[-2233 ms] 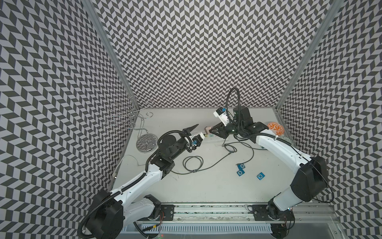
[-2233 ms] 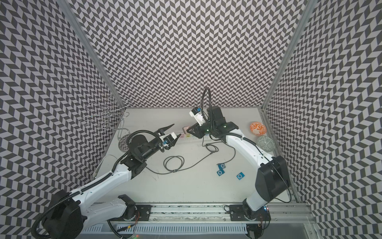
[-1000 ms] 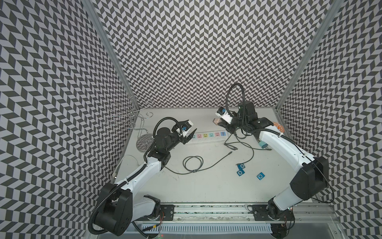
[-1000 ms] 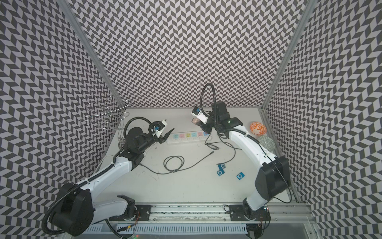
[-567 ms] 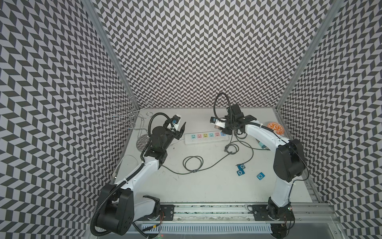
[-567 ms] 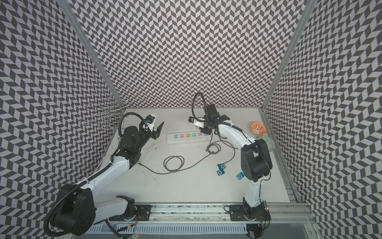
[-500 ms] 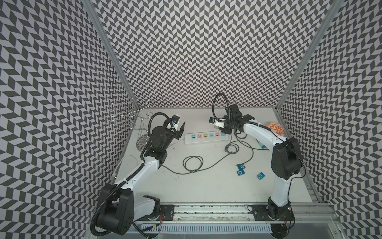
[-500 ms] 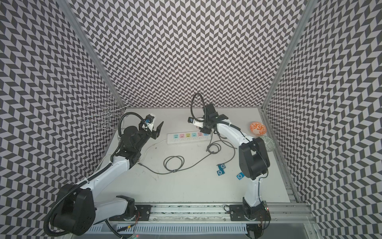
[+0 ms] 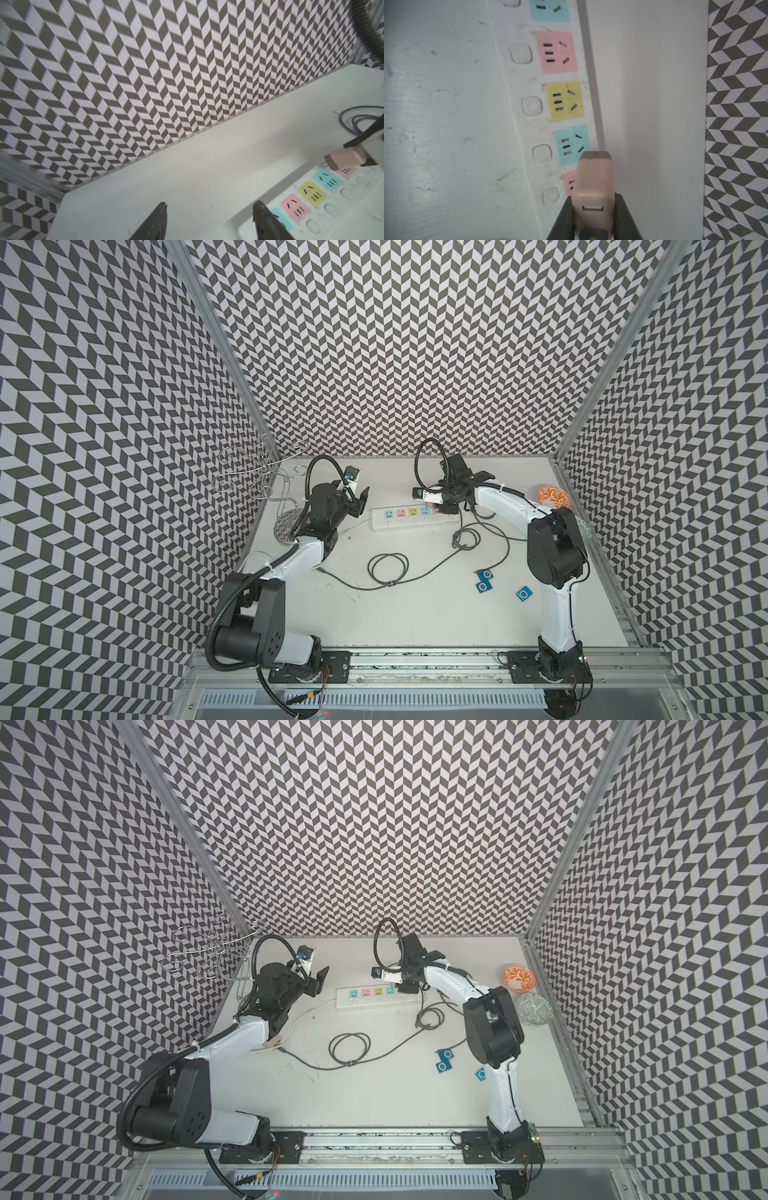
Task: Charge mp3
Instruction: Insert the plug into the socket.
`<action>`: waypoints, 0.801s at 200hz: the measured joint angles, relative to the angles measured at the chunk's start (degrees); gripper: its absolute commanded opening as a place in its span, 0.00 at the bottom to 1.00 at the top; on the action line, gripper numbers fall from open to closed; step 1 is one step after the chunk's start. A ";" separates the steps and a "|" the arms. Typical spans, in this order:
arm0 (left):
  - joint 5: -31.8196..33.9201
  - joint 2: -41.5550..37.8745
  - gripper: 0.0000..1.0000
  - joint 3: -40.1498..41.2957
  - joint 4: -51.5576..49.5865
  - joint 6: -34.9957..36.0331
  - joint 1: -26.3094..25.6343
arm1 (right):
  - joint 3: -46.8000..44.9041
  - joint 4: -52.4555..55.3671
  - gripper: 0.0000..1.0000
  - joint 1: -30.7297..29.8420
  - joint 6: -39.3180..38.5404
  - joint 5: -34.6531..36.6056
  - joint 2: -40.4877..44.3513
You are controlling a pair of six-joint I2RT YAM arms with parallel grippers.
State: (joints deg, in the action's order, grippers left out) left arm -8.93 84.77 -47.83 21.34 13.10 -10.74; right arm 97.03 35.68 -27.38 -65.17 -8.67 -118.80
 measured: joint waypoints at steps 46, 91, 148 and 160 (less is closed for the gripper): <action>-1.66 5.22 0.65 -6.08 -4.57 -4.07 0.39 | 0.66 0.79 0.00 -1.57 -0.52 -1.20 -0.92; -1.62 3.67 0.65 -4.20 -4.79 -4.74 0.39 | 0.74 1.29 0.00 -2.80 -1.05 -0.09 -0.92; -1.33 1.60 0.65 -3.10 -5.09 -4.90 0.39 | 1.01 1.70 0.00 -3.61 -1.20 4.44 -0.92; -1.29 1.09 0.65 -3.02 -5.09 -4.90 0.39 | 1.01 1.70 0.00 -3.69 -1.27 4.85 -0.92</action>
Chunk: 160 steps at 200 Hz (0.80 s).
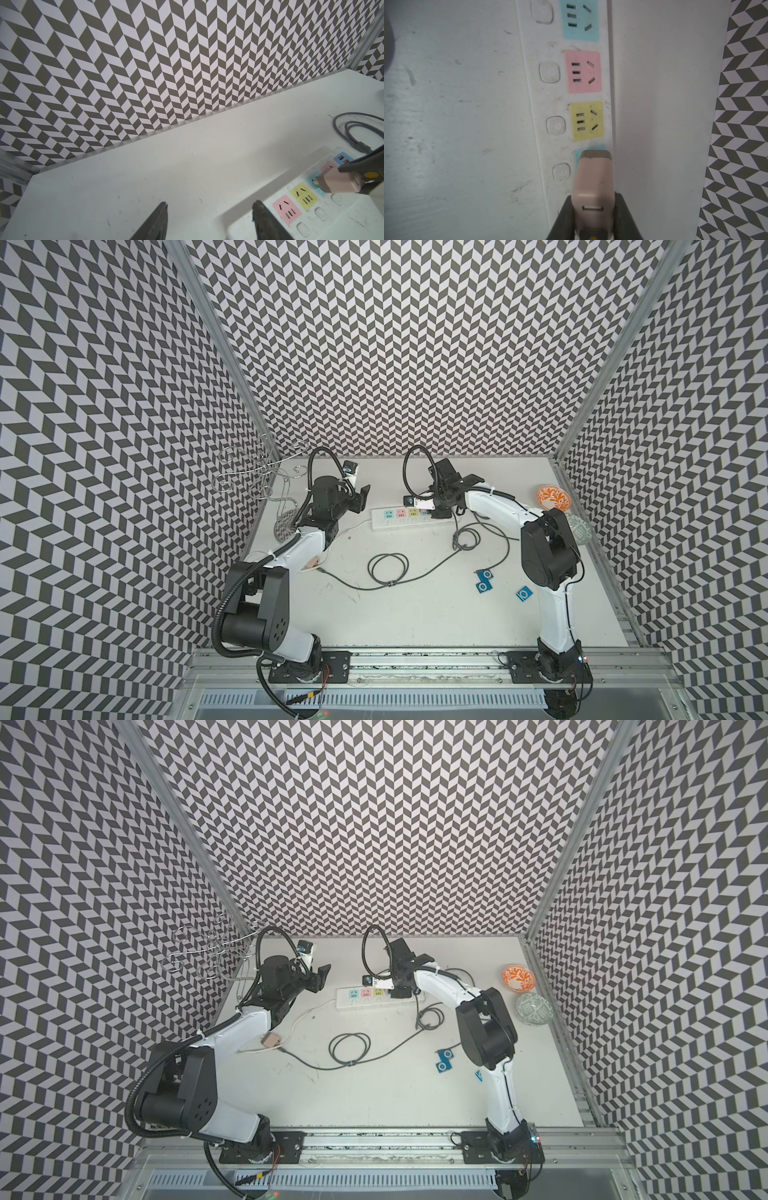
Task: Charge mp3
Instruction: Insert the plug into the socket.
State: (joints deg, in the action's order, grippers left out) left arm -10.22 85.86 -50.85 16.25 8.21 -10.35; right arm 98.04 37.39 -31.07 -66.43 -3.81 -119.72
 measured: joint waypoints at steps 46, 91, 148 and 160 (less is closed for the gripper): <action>0.00 -0.92 0.65 0.22 0.00 -0.20 -0.02 | -0.02 0.07 0.00 -0.42 -0.09 1.27 0.02; 0.04 -1.29 0.65 0.33 0.00 -0.17 -0.02 | -1.36 0.42 0.00 -0.63 0.04 2.97 1.07; 0.02 -1.55 0.65 0.55 0.00 -0.20 -0.02 | -1.68 0.48 0.00 -1.09 0.09 3.65 1.31; 0.04 -1.55 0.65 0.57 0.00 -0.20 0.00 | -1.68 0.50 0.00 -1.40 0.11 3.78 1.31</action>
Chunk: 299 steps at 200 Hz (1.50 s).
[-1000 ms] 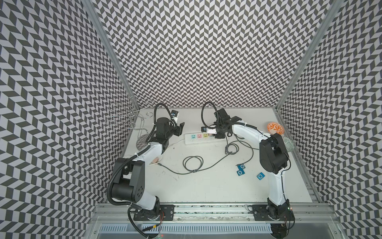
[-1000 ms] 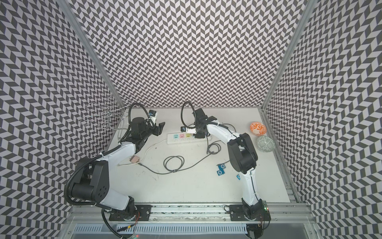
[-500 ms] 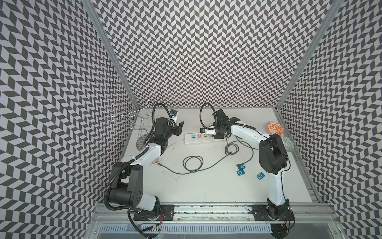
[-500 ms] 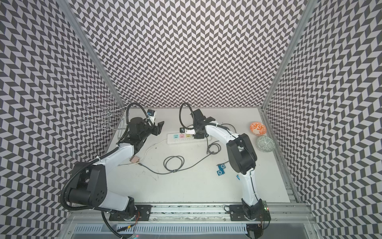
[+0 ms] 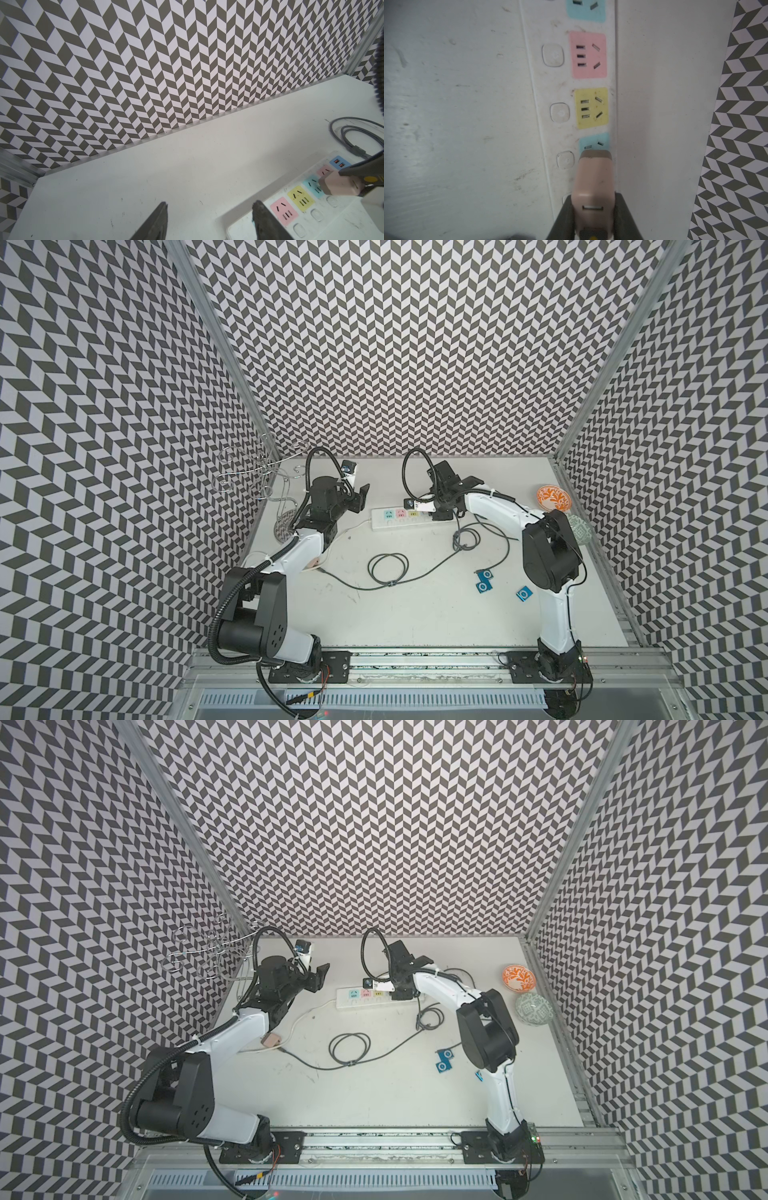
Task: Charge mp3
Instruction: Insert the plug into the socket.
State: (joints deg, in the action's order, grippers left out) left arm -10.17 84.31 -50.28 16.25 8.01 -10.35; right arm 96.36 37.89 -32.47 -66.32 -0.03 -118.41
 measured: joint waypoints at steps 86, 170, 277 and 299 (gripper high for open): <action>0.00 0.00 0.65 0.02 0.00 0.00 0.00 | -1.38 0.39 0.00 -1.53 0.92 0.70 0.46; 0.00 0.00 0.65 0.02 0.00 0.02 -0.02 | -2.71 4.83 0.00 -1.55 2.19 -1.90 2.60; -0.59 0.00 0.65 0.04 0.00 0.04 -0.76 | 5.14 11.50 0.09 -1.03 4.52 -1.79 -1.73; -0.61 0.00 0.66 0.28 0.00 0.09 -1.31 | 6.03 11.34 0.13 -0.52 4.87 -1.66 -2.43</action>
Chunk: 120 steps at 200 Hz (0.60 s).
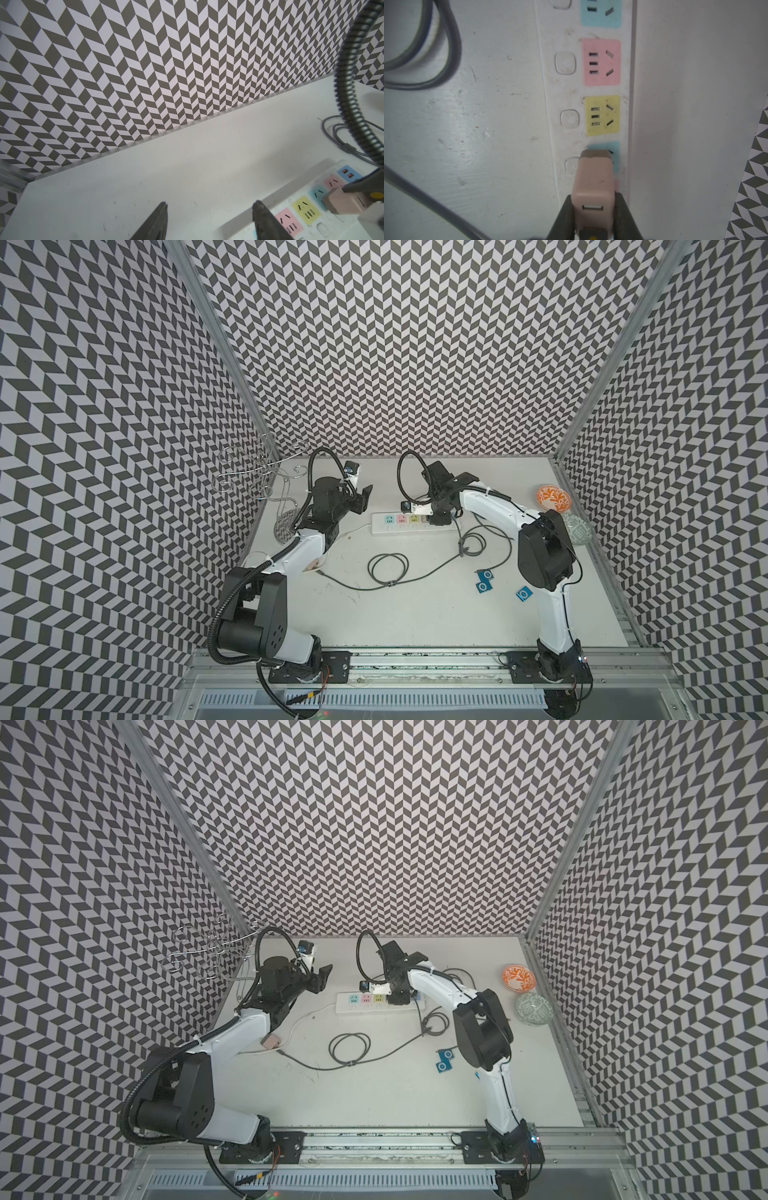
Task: Charge mp3
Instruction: Insert the plug into the socket.
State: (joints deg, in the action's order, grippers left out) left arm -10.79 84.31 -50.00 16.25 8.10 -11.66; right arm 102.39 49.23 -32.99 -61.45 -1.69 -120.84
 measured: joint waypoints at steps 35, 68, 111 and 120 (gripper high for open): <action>0.00 0.00 0.65 0.48 -0.02 0.28 -0.37 | 0.33 -0.26 0.12 0.33 -0.07 -0.33 -0.26; -0.90 0.00 0.65 1.86 0.72 3.15 -0.35 | 1.60 0.70 0.10 1.07 -1.01 -1.77 -0.92; -7.74 0.00 0.62 7.45 0.81 15.13 -1.55 | 2.58 1.25 0.12 2.67 -1.84 -4.81 -1.60; -9.86 0.00 0.62 8.68 0.87 17.42 -1.84 | 2.71 1.31 0.12 2.82 -2.12 -5.46 -1.70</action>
State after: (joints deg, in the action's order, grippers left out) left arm -20.64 84.31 -41.32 17.12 25.52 -13.50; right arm 105.10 50.54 -30.17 -63.57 -7.16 -122.54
